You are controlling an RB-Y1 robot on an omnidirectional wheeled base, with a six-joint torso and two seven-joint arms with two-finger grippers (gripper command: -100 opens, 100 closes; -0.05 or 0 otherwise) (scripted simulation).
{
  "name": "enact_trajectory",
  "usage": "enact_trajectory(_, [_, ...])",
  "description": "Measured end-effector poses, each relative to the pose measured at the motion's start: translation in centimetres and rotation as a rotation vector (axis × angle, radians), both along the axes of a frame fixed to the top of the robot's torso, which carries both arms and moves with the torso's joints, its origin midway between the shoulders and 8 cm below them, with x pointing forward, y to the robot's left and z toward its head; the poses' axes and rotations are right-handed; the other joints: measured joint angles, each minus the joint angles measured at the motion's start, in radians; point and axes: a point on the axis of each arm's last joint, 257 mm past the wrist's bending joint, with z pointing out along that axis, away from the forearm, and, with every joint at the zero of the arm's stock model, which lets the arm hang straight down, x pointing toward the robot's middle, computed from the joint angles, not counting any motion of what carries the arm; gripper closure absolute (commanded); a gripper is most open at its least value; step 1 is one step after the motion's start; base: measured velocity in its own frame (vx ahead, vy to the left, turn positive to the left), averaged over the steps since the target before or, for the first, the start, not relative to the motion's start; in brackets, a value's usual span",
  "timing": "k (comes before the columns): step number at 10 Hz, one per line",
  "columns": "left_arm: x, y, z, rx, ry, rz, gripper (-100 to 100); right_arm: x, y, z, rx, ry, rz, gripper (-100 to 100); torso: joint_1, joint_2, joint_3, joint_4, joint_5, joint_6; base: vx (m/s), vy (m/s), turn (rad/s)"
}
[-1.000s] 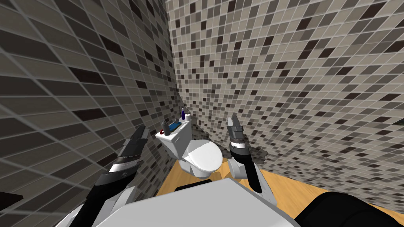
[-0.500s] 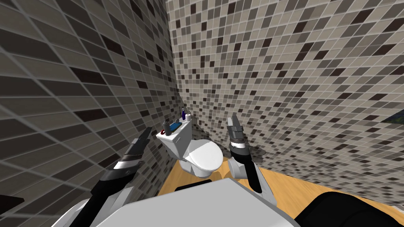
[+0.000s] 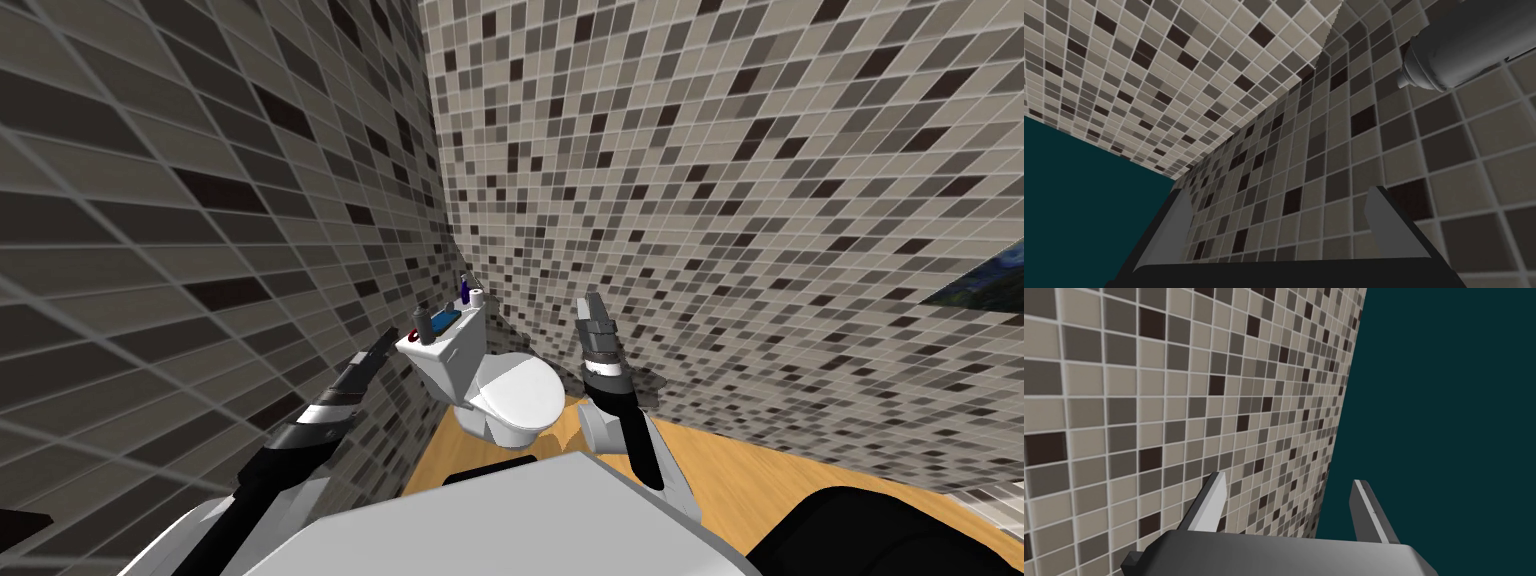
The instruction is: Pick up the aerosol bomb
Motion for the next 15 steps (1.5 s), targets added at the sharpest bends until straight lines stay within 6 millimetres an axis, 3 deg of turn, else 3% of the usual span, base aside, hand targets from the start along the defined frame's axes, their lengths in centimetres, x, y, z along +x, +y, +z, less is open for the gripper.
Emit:
enact_trajectory(7, [2.2, 1.1, -5.3, 0.223, 0.138, 0.024, -100, 0.0, 0.0, 0.0, 0.000, 0.000, 0.000, 0, 0.000, 0.000, 0.000, 0.000, 0.000, 0.000, -0.004, 0.028, -0.063])
enact_trajectory(15, [4.4, 5.2, -10.0, 0.472, 0.265, 0.084, -100, 0.0, 0.0, 0.0, 0.000, 0.000, 0.000, 0, 0.000, -0.005, -0.003, -0.001, 0.000, 0.000, 0.034, 0.030, -0.064])
